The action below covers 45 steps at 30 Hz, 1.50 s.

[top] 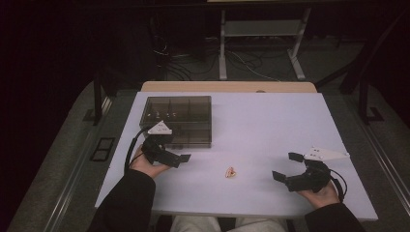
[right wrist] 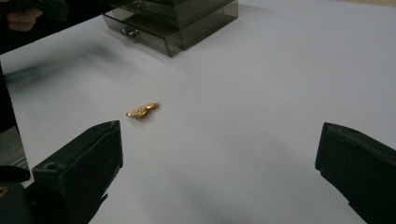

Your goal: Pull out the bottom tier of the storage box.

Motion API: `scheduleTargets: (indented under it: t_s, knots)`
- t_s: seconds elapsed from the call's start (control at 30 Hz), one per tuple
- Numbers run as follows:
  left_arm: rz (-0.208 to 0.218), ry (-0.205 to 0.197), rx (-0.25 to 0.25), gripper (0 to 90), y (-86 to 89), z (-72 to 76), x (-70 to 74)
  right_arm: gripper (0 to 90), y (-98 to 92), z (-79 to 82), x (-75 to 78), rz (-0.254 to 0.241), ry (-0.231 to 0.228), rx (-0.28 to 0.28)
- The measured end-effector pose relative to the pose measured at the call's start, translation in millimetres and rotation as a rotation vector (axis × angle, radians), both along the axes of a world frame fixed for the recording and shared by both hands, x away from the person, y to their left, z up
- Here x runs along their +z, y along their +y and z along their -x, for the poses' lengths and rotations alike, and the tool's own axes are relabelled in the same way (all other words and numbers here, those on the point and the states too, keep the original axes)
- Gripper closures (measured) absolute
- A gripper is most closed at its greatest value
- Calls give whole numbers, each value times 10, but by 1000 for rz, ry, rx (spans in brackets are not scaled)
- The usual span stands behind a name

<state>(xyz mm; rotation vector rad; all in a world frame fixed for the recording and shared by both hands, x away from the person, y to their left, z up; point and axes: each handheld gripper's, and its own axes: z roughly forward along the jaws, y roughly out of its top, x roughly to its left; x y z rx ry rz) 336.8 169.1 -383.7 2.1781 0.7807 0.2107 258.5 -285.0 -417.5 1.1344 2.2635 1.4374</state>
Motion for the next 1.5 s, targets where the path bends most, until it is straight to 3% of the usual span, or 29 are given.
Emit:
scheduleTargets:
  t_s: [0.23,0.43,0.63,0.87,1.1,1.23,1.5]
  knots:
    - [-16,1,-104,0,20,-61,84,5,4,-4,-6,1,7,3]
    - [-107,-23,-211,0,2,-128,97,5,11,-4,-10,7,17,9]
    - [-144,-37,-256,10,-12,-148,49,5,10,-2,-10,5,19,9]
    - [-157,-81,-242,136,3,-194,14,5,21,-2,-13,12,21,11]
    - [-164,-103,-236,229,23,-272,-36,5,24,-2,-13,15,20,9]
    - [-166,-95,-230,303,34,-320,-87,5,29,-2,-16,19,18,8]
    - [-215,-117,-230,450,30,-367,-168,5,30,3,-12,23,14,4]
